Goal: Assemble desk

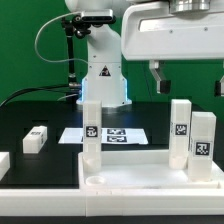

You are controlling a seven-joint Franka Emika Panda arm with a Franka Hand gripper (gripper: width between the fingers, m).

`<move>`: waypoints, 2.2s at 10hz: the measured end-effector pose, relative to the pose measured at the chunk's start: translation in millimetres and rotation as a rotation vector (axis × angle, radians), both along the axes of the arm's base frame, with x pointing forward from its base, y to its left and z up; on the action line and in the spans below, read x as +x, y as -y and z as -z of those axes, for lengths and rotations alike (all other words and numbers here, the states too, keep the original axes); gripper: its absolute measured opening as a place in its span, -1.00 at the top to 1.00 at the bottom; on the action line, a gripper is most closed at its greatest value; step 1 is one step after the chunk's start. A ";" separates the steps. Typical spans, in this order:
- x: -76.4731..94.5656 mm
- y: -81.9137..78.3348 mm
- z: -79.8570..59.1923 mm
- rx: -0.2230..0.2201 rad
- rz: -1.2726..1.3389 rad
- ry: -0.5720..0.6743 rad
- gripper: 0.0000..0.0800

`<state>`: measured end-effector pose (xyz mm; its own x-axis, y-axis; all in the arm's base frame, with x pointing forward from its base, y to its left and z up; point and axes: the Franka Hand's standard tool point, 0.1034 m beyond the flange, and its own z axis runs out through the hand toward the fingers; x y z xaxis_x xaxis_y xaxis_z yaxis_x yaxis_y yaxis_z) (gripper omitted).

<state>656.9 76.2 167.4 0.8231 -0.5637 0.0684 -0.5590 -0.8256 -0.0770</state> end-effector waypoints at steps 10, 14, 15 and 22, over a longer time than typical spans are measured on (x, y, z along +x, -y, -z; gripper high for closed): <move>-51.0 116.2 -24.6 -0.026 -0.600 -0.008 -0.62; -127.0 196.7 18.7 0.042 -0.642 -0.316 -0.62; -131.7 205.3 24.9 0.068 -0.633 -0.400 -0.62; -164.6 237.6 59.1 0.242 -0.637 -0.751 -0.62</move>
Offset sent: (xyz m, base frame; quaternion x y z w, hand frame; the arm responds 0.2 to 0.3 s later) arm -0.0444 -0.0995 0.0168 0.0238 -0.0479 -0.2303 0.9716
